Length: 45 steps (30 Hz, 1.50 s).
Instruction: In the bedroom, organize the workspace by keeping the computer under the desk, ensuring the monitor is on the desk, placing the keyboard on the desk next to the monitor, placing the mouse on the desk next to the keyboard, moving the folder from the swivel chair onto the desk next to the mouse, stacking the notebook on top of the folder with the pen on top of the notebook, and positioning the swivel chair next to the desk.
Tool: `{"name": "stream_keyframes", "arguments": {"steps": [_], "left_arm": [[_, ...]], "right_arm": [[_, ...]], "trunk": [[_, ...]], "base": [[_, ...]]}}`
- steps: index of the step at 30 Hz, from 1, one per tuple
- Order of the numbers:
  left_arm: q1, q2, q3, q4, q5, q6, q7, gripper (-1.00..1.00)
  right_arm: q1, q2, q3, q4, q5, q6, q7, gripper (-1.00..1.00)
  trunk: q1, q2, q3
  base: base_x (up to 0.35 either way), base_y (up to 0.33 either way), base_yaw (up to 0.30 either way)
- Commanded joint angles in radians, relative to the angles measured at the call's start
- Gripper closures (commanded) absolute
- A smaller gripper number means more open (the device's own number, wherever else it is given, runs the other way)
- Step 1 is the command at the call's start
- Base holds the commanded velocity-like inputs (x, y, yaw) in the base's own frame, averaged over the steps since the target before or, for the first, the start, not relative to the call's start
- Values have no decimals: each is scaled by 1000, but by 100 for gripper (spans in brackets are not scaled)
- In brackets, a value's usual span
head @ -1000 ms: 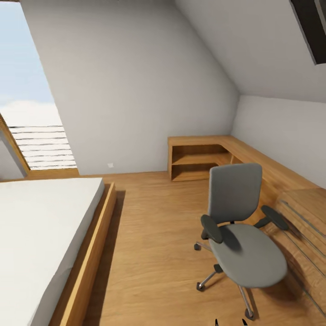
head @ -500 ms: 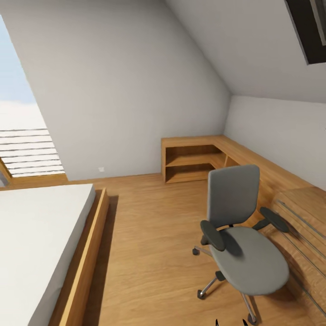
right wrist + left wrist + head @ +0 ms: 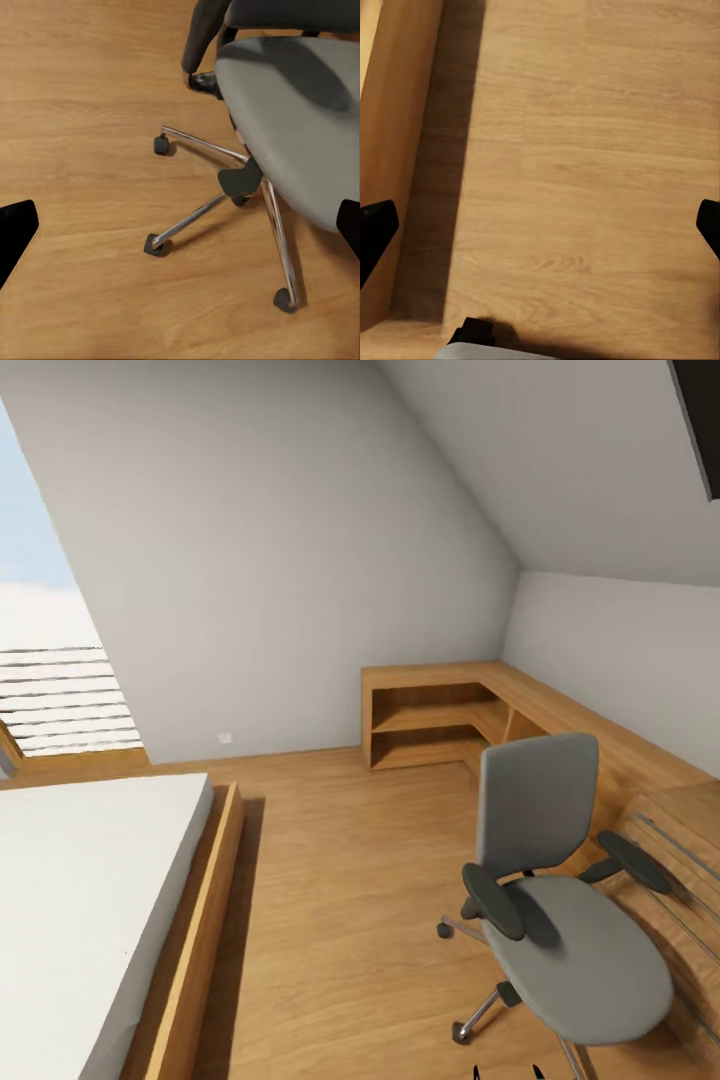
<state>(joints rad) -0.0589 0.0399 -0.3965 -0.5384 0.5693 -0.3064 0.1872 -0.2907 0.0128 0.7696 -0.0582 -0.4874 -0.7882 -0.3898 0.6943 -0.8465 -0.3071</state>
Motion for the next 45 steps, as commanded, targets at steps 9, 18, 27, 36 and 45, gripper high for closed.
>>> {"name": "stream_keyframes", "arguments": {"steps": [9,18,27,36,45], "left_arm": [[-1,1,-9,0,5,-5,8,-100],[-1,1,-9,1,6,-5,10,-100],[-1,1,-9,3,7,-5,11,-100],[-1,1,-9,3,8,-5,11,-100],[-1,0,-9,3,4,-5,11,-100]], "right_arm": [[-1,4,9,0,-6,-2,-6,-100],[-1,4,8,1,-6,-1,-6,-100],[-1,4,8,0,-7,-1,-6,-100],[-1,0,7,1,-6,-1,-6,-100],[-1,-3,7,1,-5,-2,-5,-100]], "trunk": [[1,-1,-1],[1,-1,-1],[1,-1,-1],[1,-1,-1],[1,-1,-1]], "base": [[81,10,175],[5,1,269],[105,0,272],[306,0,67],[320,0,-42]]}}
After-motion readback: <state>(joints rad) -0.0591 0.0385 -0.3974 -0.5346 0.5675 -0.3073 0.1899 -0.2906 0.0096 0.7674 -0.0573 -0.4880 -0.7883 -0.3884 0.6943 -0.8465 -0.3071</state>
